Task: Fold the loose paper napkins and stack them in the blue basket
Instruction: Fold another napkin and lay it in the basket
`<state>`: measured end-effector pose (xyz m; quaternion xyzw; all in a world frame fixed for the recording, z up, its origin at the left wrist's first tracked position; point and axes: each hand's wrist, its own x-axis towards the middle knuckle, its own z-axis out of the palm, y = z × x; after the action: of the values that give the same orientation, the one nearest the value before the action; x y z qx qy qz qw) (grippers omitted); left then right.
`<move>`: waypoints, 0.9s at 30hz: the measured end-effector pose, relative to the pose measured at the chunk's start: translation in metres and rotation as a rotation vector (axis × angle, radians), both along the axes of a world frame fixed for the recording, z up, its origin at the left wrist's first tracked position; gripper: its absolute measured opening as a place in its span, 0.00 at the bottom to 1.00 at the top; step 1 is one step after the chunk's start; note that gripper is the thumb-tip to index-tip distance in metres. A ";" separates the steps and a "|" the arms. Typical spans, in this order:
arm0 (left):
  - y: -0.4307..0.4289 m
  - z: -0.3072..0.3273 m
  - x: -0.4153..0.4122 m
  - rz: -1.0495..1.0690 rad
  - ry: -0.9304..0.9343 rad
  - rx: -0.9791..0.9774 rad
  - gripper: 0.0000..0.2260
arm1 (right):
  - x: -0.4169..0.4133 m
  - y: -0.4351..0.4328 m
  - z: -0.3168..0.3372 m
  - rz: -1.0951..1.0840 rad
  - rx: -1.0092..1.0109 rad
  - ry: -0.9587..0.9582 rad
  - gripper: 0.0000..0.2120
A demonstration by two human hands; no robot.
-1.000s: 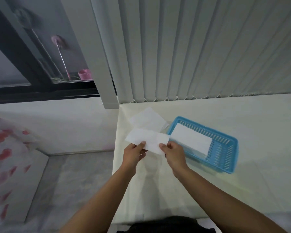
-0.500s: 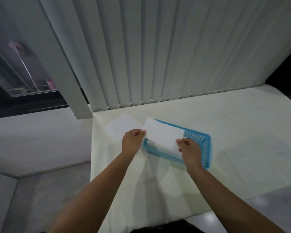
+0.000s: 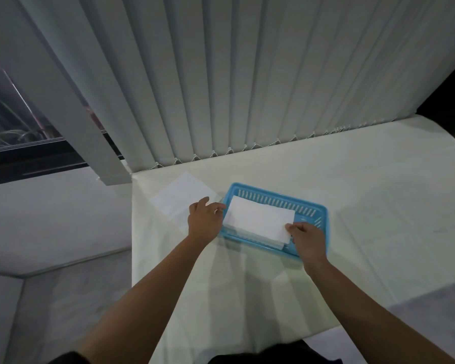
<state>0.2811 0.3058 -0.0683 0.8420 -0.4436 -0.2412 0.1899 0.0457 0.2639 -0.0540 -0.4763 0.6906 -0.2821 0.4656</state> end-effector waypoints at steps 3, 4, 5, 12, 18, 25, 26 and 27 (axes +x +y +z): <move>-0.003 0.000 -0.002 -0.011 -0.042 0.025 0.15 | 0.002 -0.002 0.001 -0.007 -0.009 0.003 0.09; -0.003 -0.001 -0.003 -0.018 -0.051 0.029 0.15 | 0.003 -0.003 0.002 -0.011 -0.013 0.007 0.09; -0.004 -0.002 -0.003 -0.036 -0.068 0.040 0.15 | 0.004 -0.003 0.002 -0.016 -0.016 0.010 0.09; -0.004 -0.009 0.001 -0.101 -0.148 0.062 0.17 | 0.009 0.001 0.004 -0.029 0.004 -0.013 0.09; -0.006 -0.015 0.008 -0.135 -0.156 0.080 0.19 | 0.012 0.001 0.004 -0.040 -0.003 -0.025 0.10; -0.006 -0.017 0.009 -0.164 -0.182 0.107 0.20 | 0.015 0.001 0.002 -0.049 0.005 -0.016 0.07; -0.006 -0.017 0.009 -0.167 -0.179 0.104 0.20 | 0.015 0.001 0.001 -0.053 0.011 -0.009 0.07; -0.005 -0.016 0.009 -0.169 -0.178 0.094 0.20 | 0.015 0.001 0.001 -0.055 0.017 0.009 0.08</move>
<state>0.2900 0.3004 -0.0844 0.8276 -0.5165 -0.2012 0.0891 0.0610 0.2649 -0.0533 -0.4542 0.7079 -0.2868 0.4586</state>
